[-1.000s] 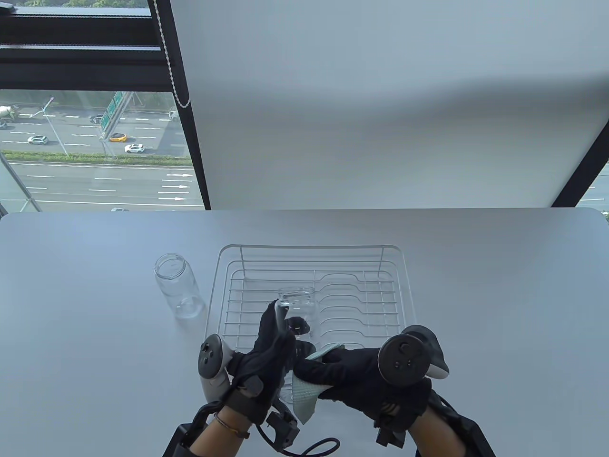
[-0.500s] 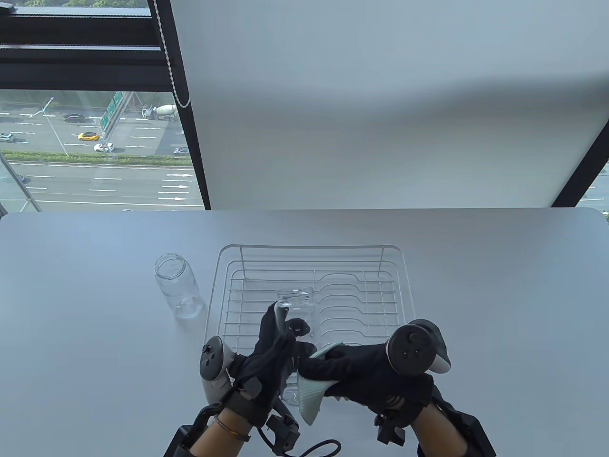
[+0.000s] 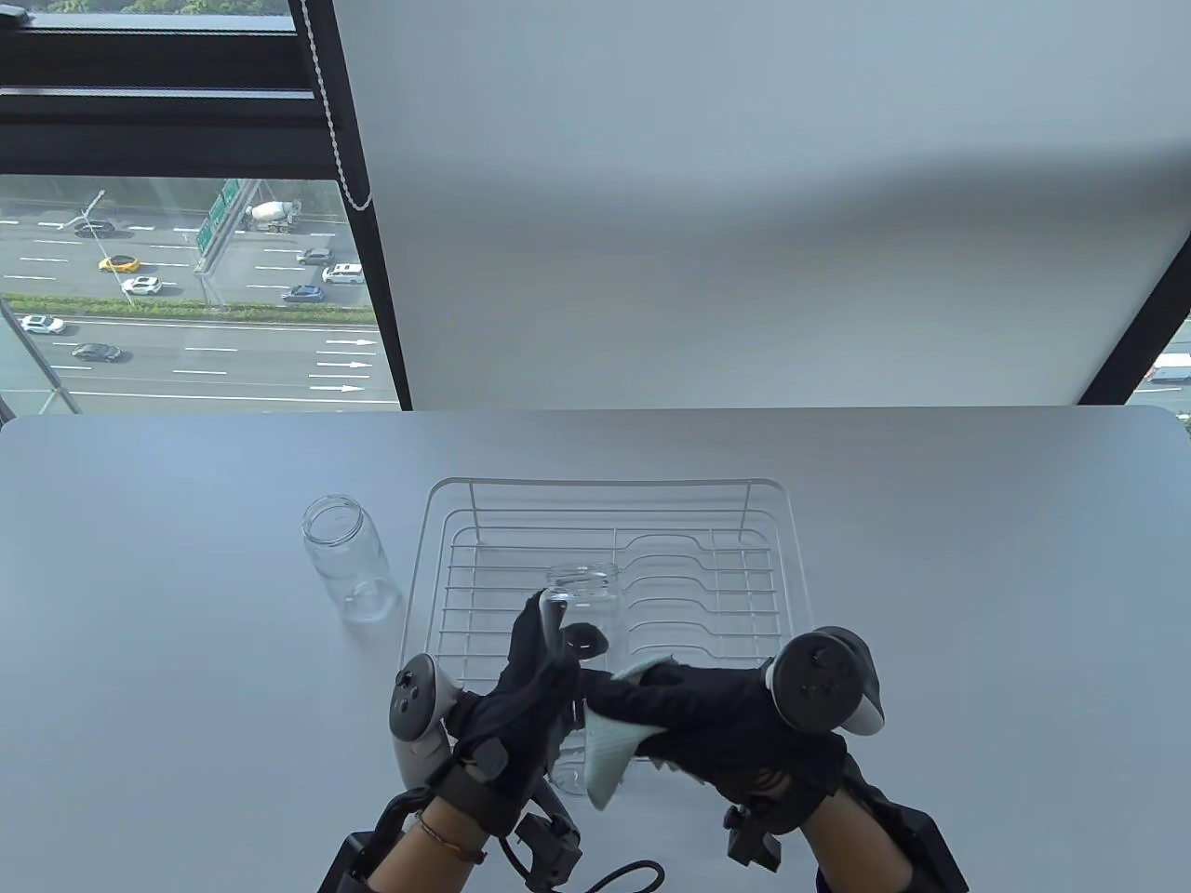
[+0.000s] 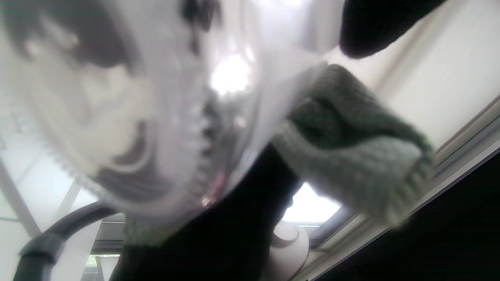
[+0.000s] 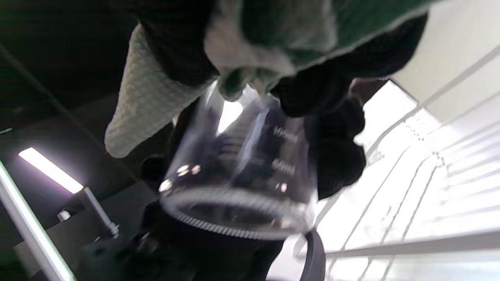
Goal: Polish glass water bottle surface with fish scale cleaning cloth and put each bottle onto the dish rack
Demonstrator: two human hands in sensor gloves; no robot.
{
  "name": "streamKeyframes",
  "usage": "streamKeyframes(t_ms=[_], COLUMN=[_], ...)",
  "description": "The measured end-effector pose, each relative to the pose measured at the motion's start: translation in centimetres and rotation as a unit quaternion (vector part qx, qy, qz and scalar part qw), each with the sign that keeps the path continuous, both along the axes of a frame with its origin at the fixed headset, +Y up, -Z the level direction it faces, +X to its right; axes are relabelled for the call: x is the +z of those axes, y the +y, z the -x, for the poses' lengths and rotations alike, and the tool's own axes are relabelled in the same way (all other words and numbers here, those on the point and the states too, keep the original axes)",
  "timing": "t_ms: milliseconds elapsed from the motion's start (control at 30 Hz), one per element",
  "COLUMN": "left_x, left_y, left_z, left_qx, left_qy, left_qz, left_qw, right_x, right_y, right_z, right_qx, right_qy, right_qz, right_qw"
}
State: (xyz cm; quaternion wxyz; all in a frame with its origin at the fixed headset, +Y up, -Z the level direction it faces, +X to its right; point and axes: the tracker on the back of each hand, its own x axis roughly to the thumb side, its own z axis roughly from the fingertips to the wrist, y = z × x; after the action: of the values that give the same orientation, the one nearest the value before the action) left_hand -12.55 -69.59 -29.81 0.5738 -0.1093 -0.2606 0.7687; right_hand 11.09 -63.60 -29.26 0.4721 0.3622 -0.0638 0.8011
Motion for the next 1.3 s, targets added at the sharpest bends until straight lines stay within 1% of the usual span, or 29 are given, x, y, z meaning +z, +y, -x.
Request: streamKeyframes(t_ms=[33, 67, 100, 167, 200, 233, 267, 333, 400, 433, 467, 500, 567, 633, 667, 733, 767, 800, 867, 900, 967, 1000, 1067, 1100, 1133, 1167, 1233, 1267, 1300], left_x=[0.1, 0.1, 0.1, 0.0, -0.1, -0.2, -0.2, 0.0, 0.1, 0.1, 0.2, 0.2, 0.2, 0.0, -0.1, -0.1, 0.0, 0.1, 0.0, 0.0, 0.3, 0.4, 0.3, 0.2, 0.1, 0.0, 0.1, 0.2, 0.3], left_y=[0.0, -0.2, -0.2, -0.1, -0.1, 0.0, 0.1, 0.0, -0.1, -0.1, -0.2, -0.3, -0.4, -0.4, -0.4, -0.4, -0.4, -0.4, -0.3, -0.2, -0.2, -0.2, -0.2, -0.2, -0.3, -0.3, -0.3, -0.3, -0.3], left_z=[-0.4, -0.6, -0.6, -0.2, 0.2, 0.4, 0.5, 0.4, 0.0, -0.4, -0.6, -1.0, -1.0, -0.5, -0.2, 0.1, 0.1, 0.0, 0.0, -0.2, -0.7, -0.8, -0.5, -0.4, -0.1, 0.1, -0.1, -0.2, -0.4], left_qx=[-0.011, -0.014, 0.001, 0.014, 0.023, 0.028, 0.02, 0.005, -0.002, -0.009, -0.013, -0.012, 0.004, 0.027, 0.04, 0.028, 0.015, 0.013, 0.018, 0.009, 0.0, 0.004, 0.023, 0.028, 0.035, 0.033, 0.009, 0.001, 0.003], left_qy=[-0.029, -0.046, -0.041, -0.002, 0.018, 0.023, 0.015, -0.004, -0.009, -0.029, -0.043, -0.056, -0.031, -0.008, 0.011, 0.004, -0.005, -0.017, -0.01, -0.019, -0.052, -0.055, -0.012, -0.005, 0.005, 0.011, -0.015, -0.028, -0.033], left_qz=[0.001, 0.004, -0.001, 0.005, 0.005, -0.001, -0.002, -0.004, 0.002, 0.003, 0.005, 0.003, 0.011, 0.012, 0.015, 0.01, 0.008, 0.005, 0.007, -0.001, 0.0, -0.001, 0.009, 0.007, 0.003, 0.007, 0.0, -0.005, -0.001], left_qw=[1.0, 0.999, 0.999, 1.0, 1.0, 0.999, 1.0, 1.0, 1.0, 1.0, 0.999, 0.998, 0.999, 1.0, 0.999, 1.0, 1.0, 1.0, 1.0, 1.0, 0.999, 0.998, 1.0, 1.0, 0.999, 0.999, 1.0, 1.0, 0.999], right_x=[0.2, 0.4, 0.4, 0.2, 0.2, 0.2, 0.2, -0.1, -0.1, 0.0, 0.1, 0.1, 0.1, -0.2, -0.3, -0.5, -0.6, -0.7, -0.7, -0.4, 0.1, 0.2, 0.2, 0.1, 0.1, 0.0, -0.3, -0.4, -0.5], right_y=[0.0, 0.1, 0.2, 0.5, 0.4, 0.1, 0.1, 0.3, 0.5, 0.5, 0.4, 0.3, 0.3, 0.3, 0.1, -0.4, -0.5, -0.4, 0.0, 0.3, 0.4, 0.5, 0.8, 0.8, 0.5, 0.3, 0.0, 0.0, 0.2], right_z=[-0.3, -0.3, -0.2, 0.4, 1.0, 1.4, 1.5, 1.3, 0.2, -0.3, -0.7, -0.9, -0.7, 0.2, 0.8, 1.2, 1.2, 1.1, 0.3, -0.3, -0.8, -0.7, -0.1, 0.3, 0.8, 1.1, 1.2, 1.1, 0.6], right_qx=[-0.018, -0.021, -0.01, 0.03, 0.077, 0.103, 0.1, 0.074, 0.027, -0.006, -0.024, -0.035, -0.015, 0.033, 0.076, 0.096, 0.084, 0.071, 0.024, -0.01, -0.04, -0.042, 0.008, 0.04, 0.084, 0.108, 0.11, 0.106, 0.085], right_qy=[-0.061, -0.083, -0.051, 0.044, 0.129, 0.174, 0.186, 0.157, 0.066, -0.004, -0.056, -0.085, -0.035, 0.077, 0.154, 0.209, 0.214, 0.215, 0.136, 0.054, -0.057, -0.069, 0.013, 0.069, 0.136, 0.18, 0.221, 0.23, 0.205], right_qz=[-0.029, -0.038, -0.032, -0.006, 0.043, 0.085, 0.092, 0.067, 0.023, -0.005, -0.019, -0.027, -0.01, 0.024, 0.075, 0.138, 0.144, 0.129, 0.092, 0.05, -0.01, -0.017, -0.001, 0.02, 0.064, 0.1, 0.142, 0.139, 0.12], right_qw=[0.998, 0.996, 0.998, 0.999, 0.988, 0.976, 0.973, 0.983, 0.997, 1.0, 0.998, 0.995, 0.999, 0.996, 0.982, 0.963, 0.963, 0.965, 0.986, 0.997, 0.998, 0.997, 1.0, 0.997, 0.985, 0.973, 0.958, 0.957, 0.968])
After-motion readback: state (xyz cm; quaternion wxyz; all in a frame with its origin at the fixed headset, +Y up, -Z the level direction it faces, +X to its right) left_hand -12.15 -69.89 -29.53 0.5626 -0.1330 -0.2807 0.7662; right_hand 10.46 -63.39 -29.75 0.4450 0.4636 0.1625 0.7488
